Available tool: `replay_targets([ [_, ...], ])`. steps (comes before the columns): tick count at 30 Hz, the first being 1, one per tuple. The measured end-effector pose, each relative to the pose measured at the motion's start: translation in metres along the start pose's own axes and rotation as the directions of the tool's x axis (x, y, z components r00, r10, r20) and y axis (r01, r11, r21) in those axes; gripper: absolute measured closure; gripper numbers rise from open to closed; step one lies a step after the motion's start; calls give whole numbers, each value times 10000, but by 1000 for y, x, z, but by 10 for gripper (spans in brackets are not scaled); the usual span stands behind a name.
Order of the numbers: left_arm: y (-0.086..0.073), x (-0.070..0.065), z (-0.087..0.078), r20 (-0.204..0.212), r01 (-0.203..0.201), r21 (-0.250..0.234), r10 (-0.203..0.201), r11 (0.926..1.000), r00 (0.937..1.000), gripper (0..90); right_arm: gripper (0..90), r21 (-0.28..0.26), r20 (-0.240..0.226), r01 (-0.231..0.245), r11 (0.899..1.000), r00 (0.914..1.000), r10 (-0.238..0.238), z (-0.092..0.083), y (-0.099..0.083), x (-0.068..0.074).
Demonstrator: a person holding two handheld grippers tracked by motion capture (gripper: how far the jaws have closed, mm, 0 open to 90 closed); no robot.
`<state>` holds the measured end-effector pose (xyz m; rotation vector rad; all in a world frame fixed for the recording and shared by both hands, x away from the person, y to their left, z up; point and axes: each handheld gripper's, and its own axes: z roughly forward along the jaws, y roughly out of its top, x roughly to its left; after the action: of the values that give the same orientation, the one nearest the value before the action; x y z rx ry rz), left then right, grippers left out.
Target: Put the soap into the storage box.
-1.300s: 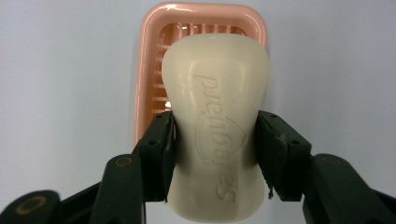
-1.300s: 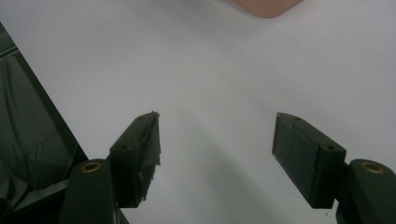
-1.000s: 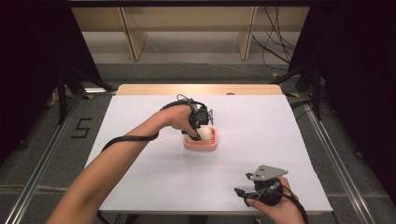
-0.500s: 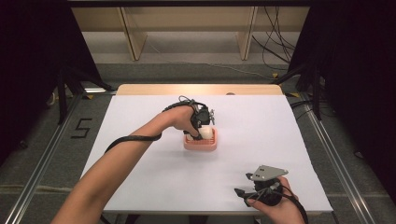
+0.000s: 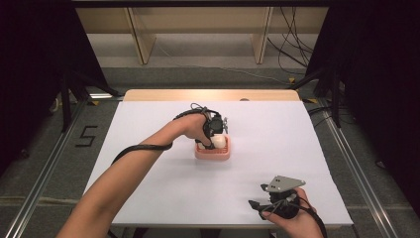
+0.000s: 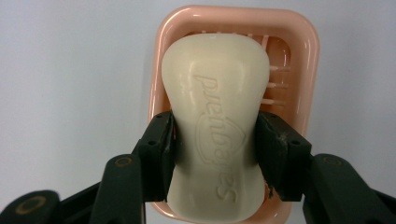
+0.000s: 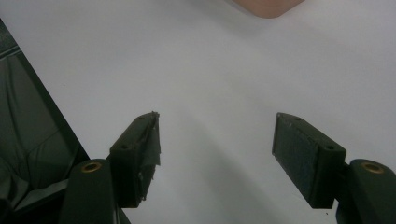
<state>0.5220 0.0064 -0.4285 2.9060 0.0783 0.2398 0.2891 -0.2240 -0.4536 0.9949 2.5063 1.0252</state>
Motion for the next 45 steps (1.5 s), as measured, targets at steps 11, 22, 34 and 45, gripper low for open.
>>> replay_targets([
  [11, -2, 1, 3, 88, 196, 93, -197, 9998, 9998, 485, 331, -78, 19, 18, 10000, 10000, -17, 1, 0, 0],
  [22, -12, -3, -25, -88, 917, -911, -929, 9916, 9956, 373, 331, -172, -45, 301, 9994, 9995, -302, 3, -1, -1],
  [34, -79, -51, -63, -514, 1806, -3175, -2070, 9309, 9770, 326, 330, 77, -18, 190, 9998, 9998, -190, 3, 0, 2],
  [45, -183, -122, -57, -815, 3433, -4112, -4092, 8444, 9088, 324, 330, 57, 83, 141, 9999, 9999, -142, 4, 0, 2],
])
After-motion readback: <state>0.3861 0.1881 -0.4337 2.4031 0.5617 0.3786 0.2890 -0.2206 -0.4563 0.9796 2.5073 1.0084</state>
